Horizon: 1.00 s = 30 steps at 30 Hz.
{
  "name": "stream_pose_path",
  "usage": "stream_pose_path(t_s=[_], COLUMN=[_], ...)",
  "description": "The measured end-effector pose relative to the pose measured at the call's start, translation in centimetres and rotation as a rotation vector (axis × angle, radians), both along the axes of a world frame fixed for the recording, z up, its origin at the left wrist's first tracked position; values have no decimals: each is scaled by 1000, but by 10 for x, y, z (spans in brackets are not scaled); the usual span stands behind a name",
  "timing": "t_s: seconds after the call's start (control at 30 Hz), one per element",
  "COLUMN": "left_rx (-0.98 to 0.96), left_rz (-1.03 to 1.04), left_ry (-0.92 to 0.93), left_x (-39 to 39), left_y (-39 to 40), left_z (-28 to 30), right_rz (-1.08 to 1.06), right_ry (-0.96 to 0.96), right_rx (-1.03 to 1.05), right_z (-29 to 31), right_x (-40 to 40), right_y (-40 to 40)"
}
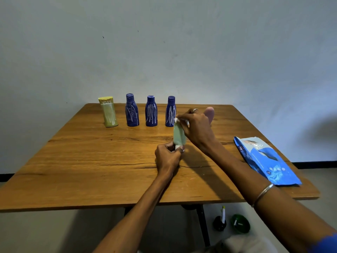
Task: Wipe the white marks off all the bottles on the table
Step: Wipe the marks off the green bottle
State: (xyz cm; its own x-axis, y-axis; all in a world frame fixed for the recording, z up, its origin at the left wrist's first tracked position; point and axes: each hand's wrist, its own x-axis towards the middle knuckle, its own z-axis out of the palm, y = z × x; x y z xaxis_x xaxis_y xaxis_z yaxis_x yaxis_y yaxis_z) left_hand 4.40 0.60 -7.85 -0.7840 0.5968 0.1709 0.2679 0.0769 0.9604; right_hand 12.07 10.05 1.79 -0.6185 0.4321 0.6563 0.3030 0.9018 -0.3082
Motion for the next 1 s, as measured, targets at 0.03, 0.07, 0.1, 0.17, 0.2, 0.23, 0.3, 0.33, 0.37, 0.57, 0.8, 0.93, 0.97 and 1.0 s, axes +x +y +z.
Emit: stream_pose_path(t_s=[0.03,0.07,0.1,0.17,0.2,0.23,0.3,0.33,0.37,0.57,0.8,0.93,0.97,1.0], left_rx=[-4,-12,-24,-39,-41,-45,-45,-45,-50,-88,-87,-42,-36,-30], left_rz=[8,14,24,43,48,53,54,54,60,84,85,53,35,17], left_ry=[-1,1,7,21,29,38,57,65,71,48,-25,-77,-87,-94], left_x=[0,-1,0,0,1,2,3,4,4,8,9,6,6,5], left_y=[0,0,0,0,0,-1,-2,-2,-3,-6,-7,-7,-6,-6], left_z=[0,0,0,0,1,1,2,2,4,9,10,7,7,7], right_rz=[7,14,21,21,18,18,38,50,60,78,96,148,141,130], right_ry=[-18,-42,-67,-119,-141,-161,-212,-239,-262,-411,-426,-318,-278,-235], right_rx=[7,21,35,49,54,63,81,92,105,66,-32,-22,-33,-55], right_z=[-2,-3,-5,-9,-10,-11,-15,-17,-19,-28,-40,-45,-49,-53], right_x=[-3,-5,-6,-7,-6,-5,-2,0,2,11,19,30,33,36], right_y=[-2,-5,-7,-9,-10,-11,-11,-12,-14,-29,-31,-25,-22,-19])
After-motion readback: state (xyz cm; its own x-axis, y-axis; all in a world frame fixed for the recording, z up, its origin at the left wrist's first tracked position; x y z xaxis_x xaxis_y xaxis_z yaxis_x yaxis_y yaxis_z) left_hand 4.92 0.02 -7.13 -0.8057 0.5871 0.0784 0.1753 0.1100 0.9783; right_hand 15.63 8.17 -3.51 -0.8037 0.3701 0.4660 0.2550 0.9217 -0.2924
